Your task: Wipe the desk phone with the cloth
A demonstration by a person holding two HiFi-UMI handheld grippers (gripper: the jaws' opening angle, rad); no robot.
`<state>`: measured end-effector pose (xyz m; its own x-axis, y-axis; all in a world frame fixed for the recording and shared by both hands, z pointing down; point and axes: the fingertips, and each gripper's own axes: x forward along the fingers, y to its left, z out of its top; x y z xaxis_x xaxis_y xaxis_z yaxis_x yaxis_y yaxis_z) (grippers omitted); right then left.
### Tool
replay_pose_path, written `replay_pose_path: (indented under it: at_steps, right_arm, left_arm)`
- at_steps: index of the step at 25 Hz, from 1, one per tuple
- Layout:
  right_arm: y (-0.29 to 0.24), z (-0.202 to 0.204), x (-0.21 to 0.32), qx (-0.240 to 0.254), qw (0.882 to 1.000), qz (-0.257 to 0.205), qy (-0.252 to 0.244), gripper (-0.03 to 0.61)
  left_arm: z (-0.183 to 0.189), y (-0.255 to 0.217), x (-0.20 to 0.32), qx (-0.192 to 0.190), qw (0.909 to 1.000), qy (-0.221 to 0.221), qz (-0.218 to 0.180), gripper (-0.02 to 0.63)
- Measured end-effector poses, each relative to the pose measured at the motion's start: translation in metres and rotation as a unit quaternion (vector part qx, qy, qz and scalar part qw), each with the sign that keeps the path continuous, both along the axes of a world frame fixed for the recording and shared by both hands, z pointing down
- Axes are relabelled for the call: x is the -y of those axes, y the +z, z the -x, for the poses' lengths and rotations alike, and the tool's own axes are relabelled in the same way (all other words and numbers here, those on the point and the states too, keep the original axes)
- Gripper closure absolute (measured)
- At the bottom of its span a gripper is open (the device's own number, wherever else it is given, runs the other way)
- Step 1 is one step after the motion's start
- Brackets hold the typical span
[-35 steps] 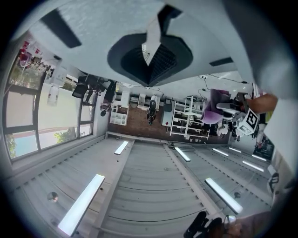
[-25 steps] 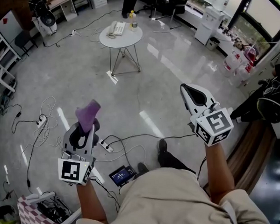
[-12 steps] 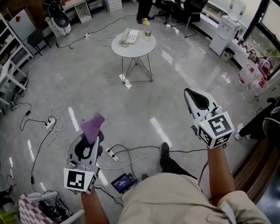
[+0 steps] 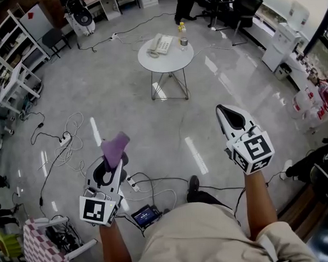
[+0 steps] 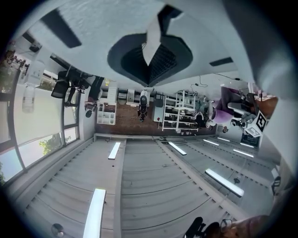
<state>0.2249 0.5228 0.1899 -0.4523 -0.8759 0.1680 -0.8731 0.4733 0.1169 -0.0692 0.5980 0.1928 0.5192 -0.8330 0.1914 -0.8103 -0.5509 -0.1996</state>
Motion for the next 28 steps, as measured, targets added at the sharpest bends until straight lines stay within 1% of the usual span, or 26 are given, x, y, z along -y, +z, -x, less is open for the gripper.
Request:
replay_pose_path:
  at_steps: [6, 12, 20, 28]
  right_arm:
    - [0.0, -0.025, 0.04, 0.004, 1.0, 0.002, -0.015, 0.586]
    - [0.006, -0.056, 0.069, 0.013, 1.0, 0.008, -0.018, 0.587]
    - [0.007, -0.094, 0.1, 0.028, 0.999, 0.014, -0.015, 0.588]
    - [0.009, -0.117, 0.104, 0.04, 0.999, 0.009, 0.009, 0.586]
  left_arm:
    - [-0.025, -0.002, 0.031, 0.01, 0.9998, -0.016, 0.003, 0.517]
    - [-0.057, -0.004, 0.062, 0.023, 0.9996, -0.017, 0.006, 0.517]
    - [-0.104, -0.016, 0.101, 0.038, 0.9993, -0.002, 0.004, 0.517]
    - [-0.124, -0.021, 0.131, 0.048, 0.9986, 0.023, -0.004, 0.515]
